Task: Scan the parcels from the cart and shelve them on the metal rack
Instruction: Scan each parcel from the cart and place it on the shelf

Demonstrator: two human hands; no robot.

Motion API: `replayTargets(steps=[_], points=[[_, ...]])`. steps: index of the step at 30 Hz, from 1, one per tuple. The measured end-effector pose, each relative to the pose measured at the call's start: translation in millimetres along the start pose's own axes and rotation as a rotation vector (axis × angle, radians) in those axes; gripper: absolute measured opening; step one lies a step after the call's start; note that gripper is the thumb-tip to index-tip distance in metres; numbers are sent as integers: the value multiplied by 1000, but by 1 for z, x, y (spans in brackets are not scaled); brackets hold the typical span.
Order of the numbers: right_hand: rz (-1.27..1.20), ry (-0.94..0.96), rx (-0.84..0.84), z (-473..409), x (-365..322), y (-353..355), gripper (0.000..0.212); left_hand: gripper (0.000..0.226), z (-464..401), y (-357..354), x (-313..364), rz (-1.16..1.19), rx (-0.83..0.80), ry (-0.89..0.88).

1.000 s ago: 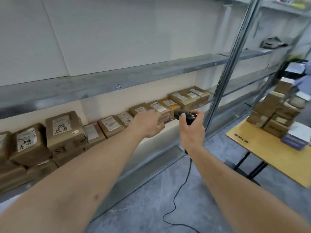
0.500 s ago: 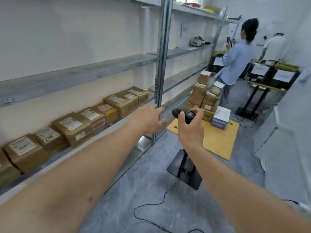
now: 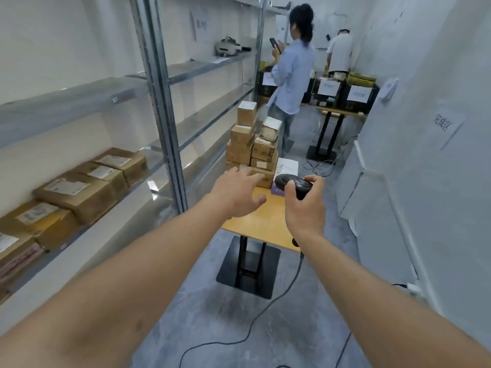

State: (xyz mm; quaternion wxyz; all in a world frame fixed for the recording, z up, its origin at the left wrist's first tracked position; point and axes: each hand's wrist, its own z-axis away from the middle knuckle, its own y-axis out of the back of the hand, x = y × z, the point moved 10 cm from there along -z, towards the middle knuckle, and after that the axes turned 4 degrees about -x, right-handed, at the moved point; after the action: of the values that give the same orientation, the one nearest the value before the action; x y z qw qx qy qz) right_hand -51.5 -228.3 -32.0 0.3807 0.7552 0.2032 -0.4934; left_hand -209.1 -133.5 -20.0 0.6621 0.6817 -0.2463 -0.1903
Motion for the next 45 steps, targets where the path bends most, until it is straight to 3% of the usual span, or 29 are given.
replayTargets(steps=[5, 17, 31, 45], points=[[46, -71, 78, -73, 35, -8, 26, 68, -96, -26, -1, 23, -31, -77], [76, -217, 162, -209, 124, -7, 29, 67, -267, -108, 20, 43, -189, -123], [54, -458, -89, -390, 296, -48, 26, 67, -448, -225, 32, 189, -309, 204], [61, -605, -208, -443, 404, -127, 26, 77, -519, -364, -3, 234, -361, 479]])
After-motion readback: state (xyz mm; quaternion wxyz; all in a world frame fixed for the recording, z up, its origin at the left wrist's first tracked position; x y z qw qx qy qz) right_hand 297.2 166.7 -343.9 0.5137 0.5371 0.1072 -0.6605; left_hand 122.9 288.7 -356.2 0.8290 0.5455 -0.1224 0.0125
